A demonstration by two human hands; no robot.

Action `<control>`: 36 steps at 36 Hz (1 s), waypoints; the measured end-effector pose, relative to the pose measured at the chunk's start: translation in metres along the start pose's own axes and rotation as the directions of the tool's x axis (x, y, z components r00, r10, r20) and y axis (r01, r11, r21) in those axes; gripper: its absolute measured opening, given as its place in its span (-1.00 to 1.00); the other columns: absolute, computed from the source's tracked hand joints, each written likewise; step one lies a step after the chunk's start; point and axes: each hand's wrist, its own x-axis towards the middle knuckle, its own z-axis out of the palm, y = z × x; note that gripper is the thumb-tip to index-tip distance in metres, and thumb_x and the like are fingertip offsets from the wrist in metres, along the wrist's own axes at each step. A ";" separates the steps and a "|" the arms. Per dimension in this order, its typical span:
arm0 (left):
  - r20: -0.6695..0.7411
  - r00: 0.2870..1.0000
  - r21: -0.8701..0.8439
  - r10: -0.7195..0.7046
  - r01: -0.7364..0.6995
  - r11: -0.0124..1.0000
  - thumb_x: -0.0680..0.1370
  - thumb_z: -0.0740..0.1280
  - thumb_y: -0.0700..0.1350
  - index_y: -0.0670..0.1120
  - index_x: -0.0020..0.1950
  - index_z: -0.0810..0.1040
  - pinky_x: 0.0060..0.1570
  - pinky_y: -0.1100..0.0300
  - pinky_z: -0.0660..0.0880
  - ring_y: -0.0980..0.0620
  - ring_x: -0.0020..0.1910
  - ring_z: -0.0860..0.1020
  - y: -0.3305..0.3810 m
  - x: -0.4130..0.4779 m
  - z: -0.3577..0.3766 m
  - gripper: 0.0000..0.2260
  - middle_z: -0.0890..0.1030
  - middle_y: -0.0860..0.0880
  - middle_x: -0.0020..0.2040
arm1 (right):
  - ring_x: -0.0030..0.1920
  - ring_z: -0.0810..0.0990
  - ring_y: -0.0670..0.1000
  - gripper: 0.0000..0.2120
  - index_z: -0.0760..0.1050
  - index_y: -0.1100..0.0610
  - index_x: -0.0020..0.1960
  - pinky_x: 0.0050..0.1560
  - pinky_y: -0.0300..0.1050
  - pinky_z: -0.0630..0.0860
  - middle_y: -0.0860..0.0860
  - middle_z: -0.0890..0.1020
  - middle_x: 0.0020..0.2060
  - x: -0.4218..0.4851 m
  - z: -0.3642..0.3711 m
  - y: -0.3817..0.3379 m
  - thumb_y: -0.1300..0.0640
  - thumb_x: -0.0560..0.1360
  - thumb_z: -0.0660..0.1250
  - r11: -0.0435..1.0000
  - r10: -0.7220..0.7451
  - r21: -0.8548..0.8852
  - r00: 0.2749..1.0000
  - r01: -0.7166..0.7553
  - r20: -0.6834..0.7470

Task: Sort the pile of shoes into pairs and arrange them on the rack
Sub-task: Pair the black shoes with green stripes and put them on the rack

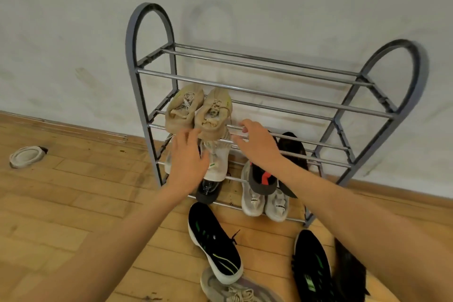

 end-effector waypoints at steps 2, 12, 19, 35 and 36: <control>0.038 0.971 0.119 0.235 -0.237 0.964 0.42 0.38 -0.25 -0.16 0.20 0.51 0.20 -0.07 0.38 -0.23 0.20 0.42 0.009 -0.018 0.014 -0.65 0.48 -0.19 0.20 | 0.31 0.41 0.07 -0.56 0.31 0.08 0.42 0.22 -0.05 0.39 0.05 0.45 0.31 -0.025 -0.006 0.017 -0.03 0.58 0.20 0.977 -0.114 -0.182 0.993 0.113 0.004; 0.505 0.675 0.207 0.538 -0.700 0.684 0.21 0.50 -0.18 -0.08 -0.06 0.64 -0.06 0.03 0.54 -0.15 -0.02 0.61 0.013 -0.085 0.111 -0.68 0.62 -0.11 0.00 | -0.10 0.61 0.14 -0.73 0.55 0.18 0.10 -0.20 0.00 0.54 0.08 0.62 -0.10 -0.125 0.005 0.140 0.11 0.42 0.34 0.830 -0.232 -0.487 0.962 0.273 0.145; 0.773 0.582 0.199 0.251 -0.599 0.776 0.55 0.20 -0.18 -0.08 0.30 0.45 0.24 0.03 0.33 -0.12 0.32 0.35 -0.029 -0.116 0.171 -0.68 0.41 -0.09 0.30 | 0.16 0.49 0.16 -0.73 0.41 0.18 0.22 0.06 -0.01 0.46 0.11 0.53 0.12 -0.159 0.049 0.212 0.13 0.55 0.21 0.876 0.078 -0.471 0.932 0.105 0.354; 0.499 0.699 0.252 -0.512 0.448 0.858 0.40 0.47 0.06 -0.19 0.42 0.14 0.28 -0.01 0.31 -0.17 0.33 0.24 -0.113 -0.181 0.184 -0.23 0.22 -0.19 0.32 | 0.14 0.52 0.13 -0.56 0.31 0.17 0.39 0.06 -0.07 0.44 0.14 0.56 0.14 -0.149 0.203 0.189 -0.04 0.60 0.17 0.957 0.211 0.012 0.722 -0.291 0.659; 0.497 0.664 0.210 -0.559 0.532 0.820 0.38 0.50 0.05 -0.21 0.40 0.13 0.28 0.00 0.32 -0.16 0.34 0.25 -0.114 -0.181 0.183 -0.21 0.23 -0.19 0.32 | 0.14 0.53 0.12 -0.55 0.31 0.17 0.39 0.03 -0.10 0.43 0.13 0.57 0.15 -0.149 0.207 0.184 -0.04 0.59 0.19 0.950 0.215 0.029 0.719 -0.311 0.661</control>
